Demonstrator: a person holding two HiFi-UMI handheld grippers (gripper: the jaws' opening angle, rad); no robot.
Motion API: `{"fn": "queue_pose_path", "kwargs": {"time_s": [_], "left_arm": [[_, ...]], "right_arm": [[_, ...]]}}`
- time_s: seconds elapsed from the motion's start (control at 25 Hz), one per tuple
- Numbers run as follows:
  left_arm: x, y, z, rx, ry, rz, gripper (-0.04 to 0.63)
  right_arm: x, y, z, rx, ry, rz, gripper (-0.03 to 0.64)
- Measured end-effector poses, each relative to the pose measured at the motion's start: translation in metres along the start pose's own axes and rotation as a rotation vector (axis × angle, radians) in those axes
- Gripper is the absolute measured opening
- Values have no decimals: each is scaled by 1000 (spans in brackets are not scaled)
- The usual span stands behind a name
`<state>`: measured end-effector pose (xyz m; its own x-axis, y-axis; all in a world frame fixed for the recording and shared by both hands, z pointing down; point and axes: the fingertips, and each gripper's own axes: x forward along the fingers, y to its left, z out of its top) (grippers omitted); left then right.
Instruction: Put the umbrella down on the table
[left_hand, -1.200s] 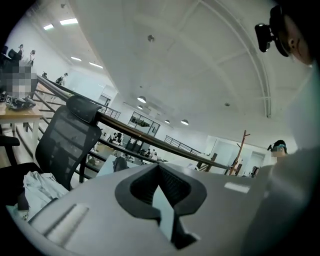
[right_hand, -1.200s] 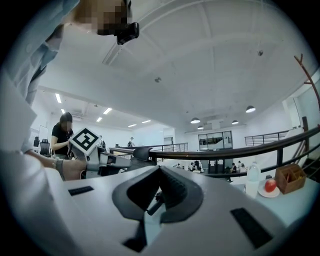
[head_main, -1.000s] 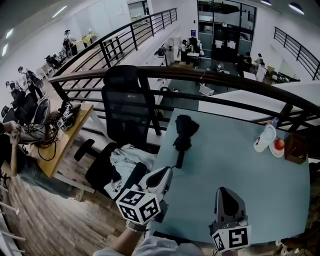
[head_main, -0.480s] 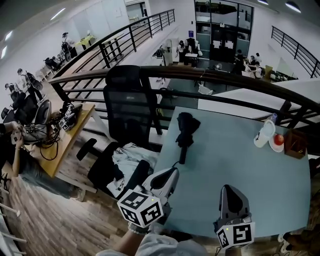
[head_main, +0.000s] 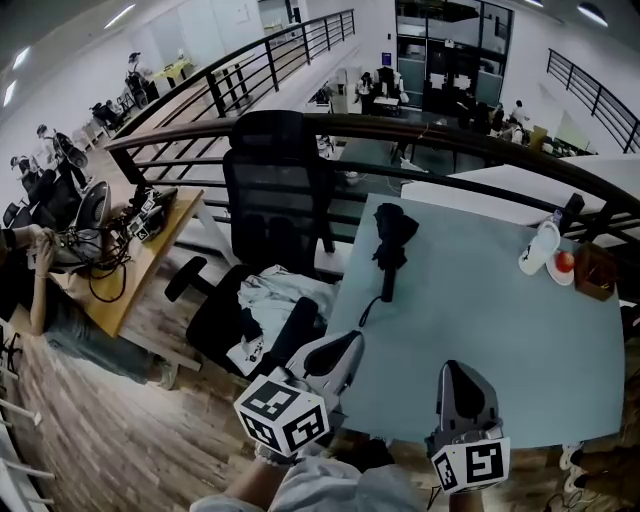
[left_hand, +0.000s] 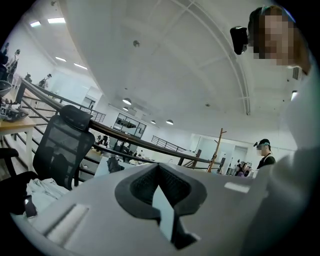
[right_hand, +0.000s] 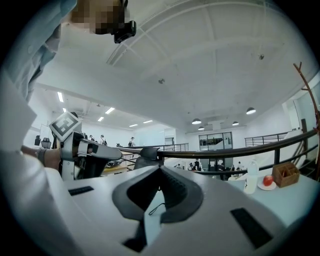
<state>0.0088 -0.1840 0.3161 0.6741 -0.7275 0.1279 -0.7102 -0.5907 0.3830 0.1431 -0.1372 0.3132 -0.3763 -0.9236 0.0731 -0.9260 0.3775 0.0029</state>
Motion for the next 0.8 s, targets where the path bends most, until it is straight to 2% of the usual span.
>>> {"fn": "queue_pose_path", "kwargs": {"time_s": [0.8], "left_arm": [[-116, -20, -21, 31, -20, -92, 5]], "right_arm": [[-73, 108, 0, -15, -44, -73, -9]]}}
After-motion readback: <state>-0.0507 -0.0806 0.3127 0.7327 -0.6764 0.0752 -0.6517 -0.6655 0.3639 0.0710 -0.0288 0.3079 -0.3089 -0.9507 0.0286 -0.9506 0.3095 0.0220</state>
